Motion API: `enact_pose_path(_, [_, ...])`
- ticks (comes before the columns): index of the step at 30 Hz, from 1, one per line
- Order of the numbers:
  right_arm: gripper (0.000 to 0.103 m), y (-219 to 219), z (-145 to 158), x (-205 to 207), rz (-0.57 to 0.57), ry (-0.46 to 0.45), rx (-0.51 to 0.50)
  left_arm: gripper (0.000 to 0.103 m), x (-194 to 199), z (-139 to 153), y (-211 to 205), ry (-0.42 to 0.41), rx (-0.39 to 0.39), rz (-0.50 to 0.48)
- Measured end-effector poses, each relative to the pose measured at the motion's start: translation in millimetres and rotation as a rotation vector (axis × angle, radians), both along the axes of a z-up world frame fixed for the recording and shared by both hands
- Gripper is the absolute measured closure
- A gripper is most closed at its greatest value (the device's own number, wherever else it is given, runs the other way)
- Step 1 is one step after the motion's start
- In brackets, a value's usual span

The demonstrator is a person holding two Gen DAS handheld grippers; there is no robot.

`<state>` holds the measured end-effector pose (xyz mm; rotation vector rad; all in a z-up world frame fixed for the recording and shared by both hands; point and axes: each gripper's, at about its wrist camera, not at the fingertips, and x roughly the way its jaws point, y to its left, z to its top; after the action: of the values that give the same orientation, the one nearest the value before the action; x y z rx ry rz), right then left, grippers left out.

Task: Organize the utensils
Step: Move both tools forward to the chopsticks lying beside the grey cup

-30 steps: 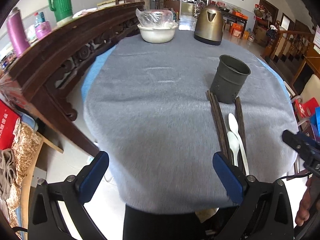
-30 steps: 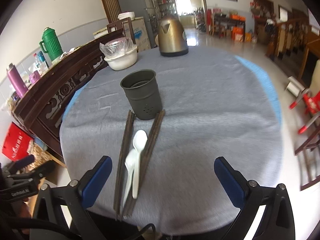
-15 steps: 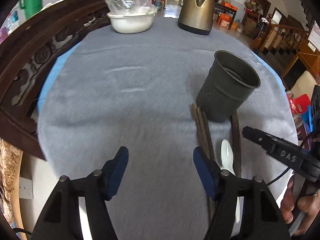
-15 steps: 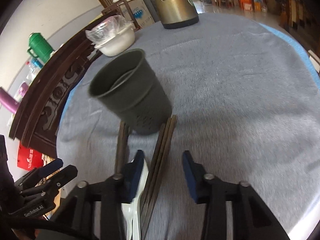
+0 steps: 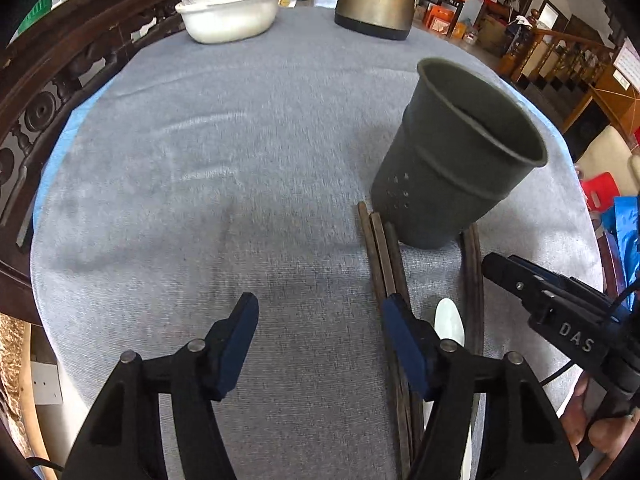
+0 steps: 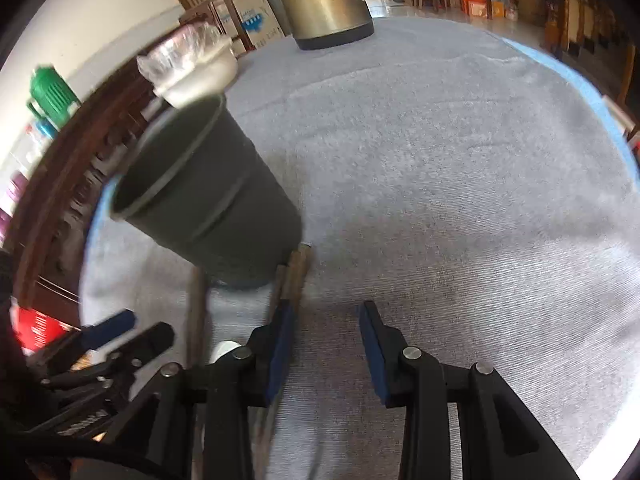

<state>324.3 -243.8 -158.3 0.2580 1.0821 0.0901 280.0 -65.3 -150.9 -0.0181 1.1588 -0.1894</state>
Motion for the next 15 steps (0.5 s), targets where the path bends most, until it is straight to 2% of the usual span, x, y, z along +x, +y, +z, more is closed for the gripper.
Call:
enact_pose_path(6, [0.065, 0, 0, -1, 0.012, 0.015, 0.055, 0.036, 2, -6, -1, 0.009, 0.000, 0.008])
enact_pose_path(9, [0.065, 8, 1, -4, 0.014, 0.006, -0.012, 0.036, 1, -7, 3, 0.017, 0.004, 0.021])
enact_pose_path(12, [0.065, 3, 0, -5, 0.000, 0.004, 0.011, 0.036, 0, -11, 6, 0.023, 0.017, 0.016])
enact_pose_path(15, [0.065, -9, -1, -8, -0.033, 0.003, -0.025, 0.036, -3, -8, 10, 0.026, -0.003, 0.028])
